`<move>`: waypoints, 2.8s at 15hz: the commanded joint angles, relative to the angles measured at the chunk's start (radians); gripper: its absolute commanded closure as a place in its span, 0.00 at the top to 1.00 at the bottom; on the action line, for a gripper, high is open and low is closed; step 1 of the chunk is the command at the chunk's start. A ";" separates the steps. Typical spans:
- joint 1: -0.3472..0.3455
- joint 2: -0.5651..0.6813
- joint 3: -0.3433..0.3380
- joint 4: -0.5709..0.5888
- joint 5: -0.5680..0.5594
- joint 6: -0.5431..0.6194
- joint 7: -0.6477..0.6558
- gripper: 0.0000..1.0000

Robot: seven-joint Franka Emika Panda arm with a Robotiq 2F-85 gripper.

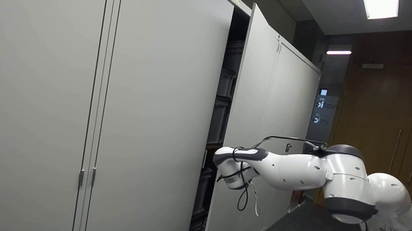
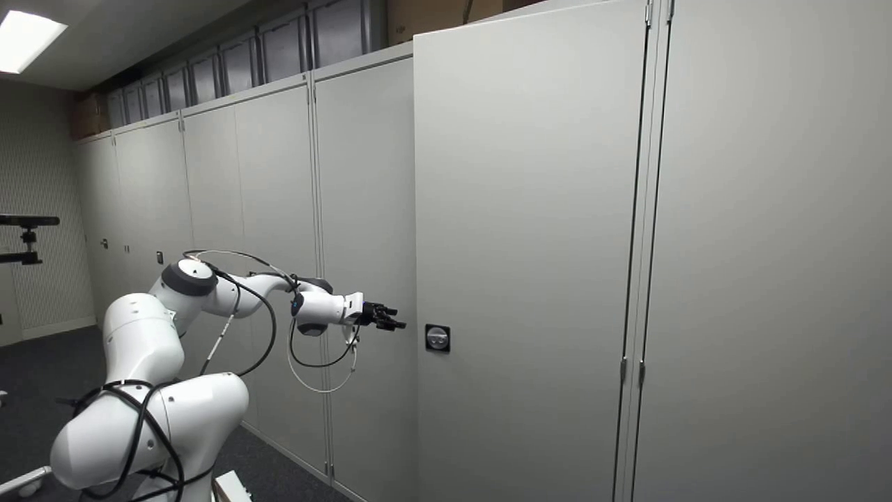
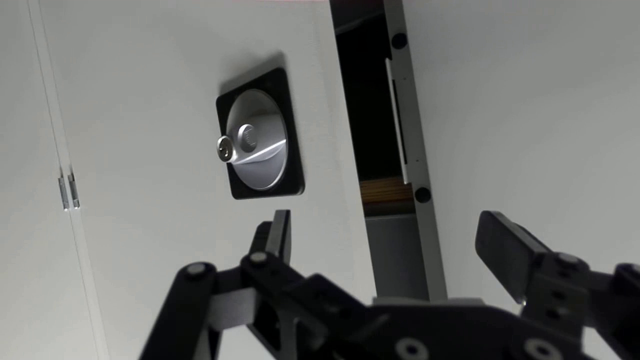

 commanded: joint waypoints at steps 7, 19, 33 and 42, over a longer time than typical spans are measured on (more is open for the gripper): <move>-0.017 0.068 -0.075 -0.007 0.080 0.002 -0.161 1.00; -0.053 0.114 -0.115 0.062 0.183 0.002 -0.258 1.00; -0.091 0.145 -0.135 0.129 0.251 0.002 -0.310 1.00; -0.113 0.168 -0.147 0.152 0.272 0.002 -0.310 1.00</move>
